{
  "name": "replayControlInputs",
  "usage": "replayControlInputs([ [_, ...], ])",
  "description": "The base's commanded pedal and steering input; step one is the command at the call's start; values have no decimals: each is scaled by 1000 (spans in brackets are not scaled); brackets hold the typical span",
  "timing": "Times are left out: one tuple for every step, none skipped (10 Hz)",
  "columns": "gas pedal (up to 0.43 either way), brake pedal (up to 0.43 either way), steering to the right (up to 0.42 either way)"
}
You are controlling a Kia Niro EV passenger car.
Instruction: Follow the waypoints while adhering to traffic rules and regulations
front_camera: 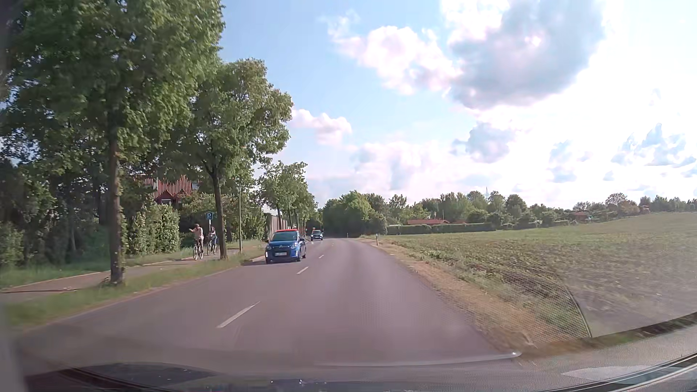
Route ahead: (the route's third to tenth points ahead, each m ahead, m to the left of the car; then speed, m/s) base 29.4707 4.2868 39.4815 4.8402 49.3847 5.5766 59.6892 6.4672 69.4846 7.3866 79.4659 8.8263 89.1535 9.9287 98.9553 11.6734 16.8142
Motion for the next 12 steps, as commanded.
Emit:
replayControlInputs([
  [138, 12, -19],
  [138, 12, -19],
  [138, 12, -19],
  [138, 12, -20],
  [138, 12, -19],
  [138, 12, -17],
  [138, 12, -11],
  [138, 12, -9],
  [138, 12, -8],
  [138, 12, -8],
  [138, 12, -8],
  [138, 12, -8],
])
